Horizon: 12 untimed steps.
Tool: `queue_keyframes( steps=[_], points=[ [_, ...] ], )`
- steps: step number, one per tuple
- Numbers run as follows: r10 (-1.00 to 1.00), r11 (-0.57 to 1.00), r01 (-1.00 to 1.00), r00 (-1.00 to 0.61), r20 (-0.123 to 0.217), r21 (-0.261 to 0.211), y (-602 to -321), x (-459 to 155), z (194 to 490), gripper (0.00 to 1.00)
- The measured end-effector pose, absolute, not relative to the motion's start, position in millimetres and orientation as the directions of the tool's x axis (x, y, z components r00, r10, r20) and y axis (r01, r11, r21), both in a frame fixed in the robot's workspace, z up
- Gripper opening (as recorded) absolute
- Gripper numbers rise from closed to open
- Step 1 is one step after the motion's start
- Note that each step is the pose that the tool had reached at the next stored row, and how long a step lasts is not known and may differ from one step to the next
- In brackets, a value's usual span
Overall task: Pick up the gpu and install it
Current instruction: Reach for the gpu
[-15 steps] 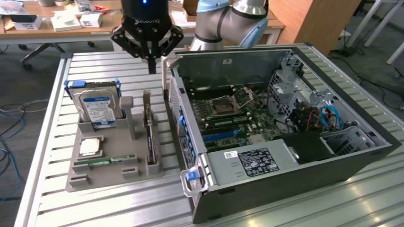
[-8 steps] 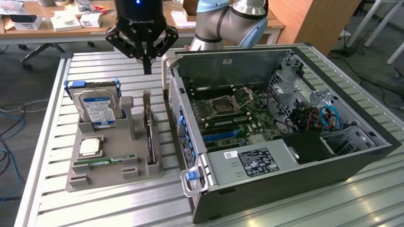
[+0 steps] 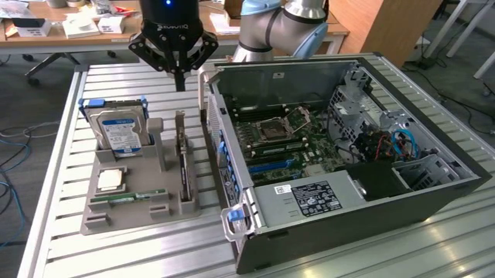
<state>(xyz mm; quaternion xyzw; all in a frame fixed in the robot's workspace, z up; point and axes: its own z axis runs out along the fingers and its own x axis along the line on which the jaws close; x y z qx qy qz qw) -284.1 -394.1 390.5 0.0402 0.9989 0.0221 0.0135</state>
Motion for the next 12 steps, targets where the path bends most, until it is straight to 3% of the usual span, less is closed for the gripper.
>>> queue_keyframes(
  steps=[12],
  points=[
    [0.081,0.996,0.080,-0.996,-0.025,0.045,-401.1,-287.0,390.4,0.11]
  ],
)
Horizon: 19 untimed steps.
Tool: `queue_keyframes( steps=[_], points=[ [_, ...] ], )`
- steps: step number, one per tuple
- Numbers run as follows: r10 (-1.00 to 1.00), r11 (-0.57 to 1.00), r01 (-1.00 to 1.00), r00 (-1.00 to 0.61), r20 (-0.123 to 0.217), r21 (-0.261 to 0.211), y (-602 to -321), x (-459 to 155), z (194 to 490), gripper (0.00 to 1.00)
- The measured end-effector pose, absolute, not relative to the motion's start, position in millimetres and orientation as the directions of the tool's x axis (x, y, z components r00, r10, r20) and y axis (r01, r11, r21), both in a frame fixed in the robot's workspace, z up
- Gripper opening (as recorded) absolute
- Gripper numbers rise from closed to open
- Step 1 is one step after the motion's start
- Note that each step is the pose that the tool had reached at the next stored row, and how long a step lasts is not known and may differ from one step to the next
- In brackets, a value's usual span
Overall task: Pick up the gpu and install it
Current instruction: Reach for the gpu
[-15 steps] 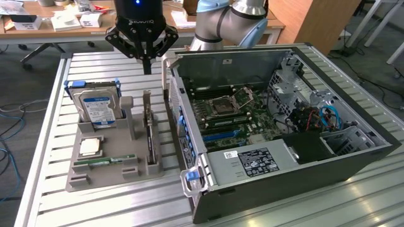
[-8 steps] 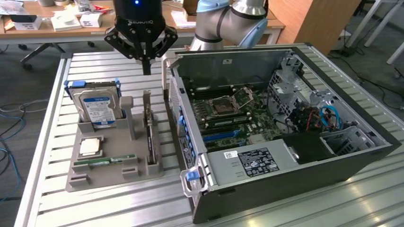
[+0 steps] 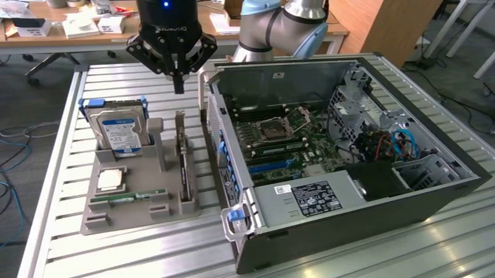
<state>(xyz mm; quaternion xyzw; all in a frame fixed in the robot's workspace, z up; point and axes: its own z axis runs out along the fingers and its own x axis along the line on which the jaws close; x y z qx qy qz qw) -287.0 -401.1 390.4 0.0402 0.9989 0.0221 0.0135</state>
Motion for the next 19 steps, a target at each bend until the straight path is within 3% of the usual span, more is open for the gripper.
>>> queue_keyframes(
  steps=[19],
  points=[
    [0.081,0.996,0.080,-0.996,-0.025,0.045,-424.1,-291.1,390.4,0.11]
  ],
)
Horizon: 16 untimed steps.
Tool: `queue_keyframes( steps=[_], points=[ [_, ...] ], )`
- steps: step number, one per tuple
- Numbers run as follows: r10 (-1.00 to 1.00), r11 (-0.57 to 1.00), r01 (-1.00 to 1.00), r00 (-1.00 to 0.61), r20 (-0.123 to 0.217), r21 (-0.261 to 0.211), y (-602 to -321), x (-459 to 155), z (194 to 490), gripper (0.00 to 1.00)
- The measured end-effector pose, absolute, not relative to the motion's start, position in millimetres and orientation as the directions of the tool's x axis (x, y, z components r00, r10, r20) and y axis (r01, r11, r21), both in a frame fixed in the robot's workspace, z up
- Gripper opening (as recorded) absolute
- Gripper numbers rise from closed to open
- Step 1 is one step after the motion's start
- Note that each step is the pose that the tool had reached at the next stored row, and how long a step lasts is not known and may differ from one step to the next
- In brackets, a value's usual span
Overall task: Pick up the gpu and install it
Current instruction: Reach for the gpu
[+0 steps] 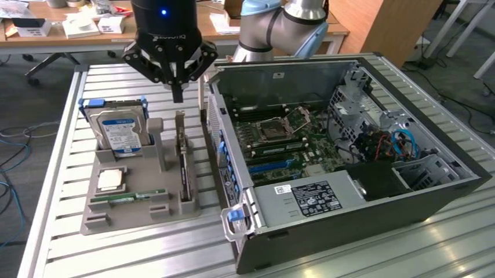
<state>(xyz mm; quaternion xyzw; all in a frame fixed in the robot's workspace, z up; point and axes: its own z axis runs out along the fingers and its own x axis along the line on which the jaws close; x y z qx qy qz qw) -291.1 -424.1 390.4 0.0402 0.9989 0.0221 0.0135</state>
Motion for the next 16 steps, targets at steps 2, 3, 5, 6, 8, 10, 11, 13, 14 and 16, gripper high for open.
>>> queue_keyframes(
  steps=[2,3,5,6,8,10,11,13,14,16],
  points=[
    [0.081,0.996,0.080,-0.996,-0.025,0.045,-426.4,-291.8,390.5,0.11],
    [0.081,0.996,0.080,-0.996,-0.025,0.045,-427.4,-292.1,390.4,0.11],
    [0.081,0.996,0.080,-0.996,-0.025,0.045,-429.5,-292.8,390.4,0.11],
    [0.081,0.996,0.080,-0.996,-0.025,0.045,-430.4,-293.2,390.4,0.11],
    [0.081,0.996,0.080,-0.996,-0.025,0.045,-432.3,-294.0,390.4,0.11],
    [0.081,0.996,0.080,-0.996,-0.025,0.045,-434.2,-294.8,390.4,0.11],
    [0.081,0.996,0.080,-0.996,-0.025,0.045,-435.3,-295.2,390.4,0.11],
    [0.081,0.996,0.080,-0.996,-0.025,0.045,-437.2,-296.0,390.4,0.11],
    [0.081,0.996,0.080,-0.996,-0.025,0.045,-438.1,-296.3,390.4,0.11],
    [0.081,0.996,0.080,-0.996,-0.025,0.045,-439.9,-296.9,390.3,0.11]
  ],
)
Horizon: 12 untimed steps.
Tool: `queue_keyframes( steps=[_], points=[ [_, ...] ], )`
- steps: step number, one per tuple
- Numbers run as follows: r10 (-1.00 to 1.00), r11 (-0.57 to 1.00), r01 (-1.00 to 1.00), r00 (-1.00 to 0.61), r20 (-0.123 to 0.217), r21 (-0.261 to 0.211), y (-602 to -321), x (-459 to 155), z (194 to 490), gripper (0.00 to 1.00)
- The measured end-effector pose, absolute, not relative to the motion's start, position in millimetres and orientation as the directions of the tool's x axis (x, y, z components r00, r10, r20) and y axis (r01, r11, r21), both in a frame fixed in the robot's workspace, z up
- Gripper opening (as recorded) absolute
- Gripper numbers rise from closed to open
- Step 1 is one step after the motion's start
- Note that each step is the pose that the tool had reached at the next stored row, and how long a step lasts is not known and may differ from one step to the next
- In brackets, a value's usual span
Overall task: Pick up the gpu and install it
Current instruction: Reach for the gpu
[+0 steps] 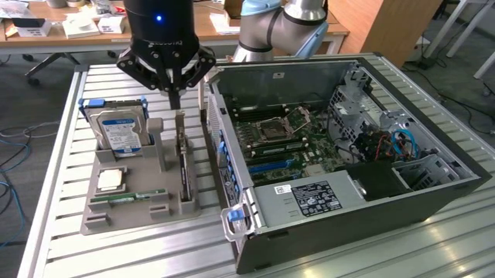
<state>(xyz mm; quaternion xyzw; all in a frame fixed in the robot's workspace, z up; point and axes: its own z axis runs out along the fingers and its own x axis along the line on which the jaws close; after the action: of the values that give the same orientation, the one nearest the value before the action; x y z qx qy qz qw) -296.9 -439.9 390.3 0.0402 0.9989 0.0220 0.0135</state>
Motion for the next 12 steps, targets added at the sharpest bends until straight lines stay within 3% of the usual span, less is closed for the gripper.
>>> queue_keyframes(
  steps=[12],
  points=[
    [0.081,0.996,0.079,-0.996,-0.025,0.045,-446.7,-300.9,390.2,0.11]
  ],
)
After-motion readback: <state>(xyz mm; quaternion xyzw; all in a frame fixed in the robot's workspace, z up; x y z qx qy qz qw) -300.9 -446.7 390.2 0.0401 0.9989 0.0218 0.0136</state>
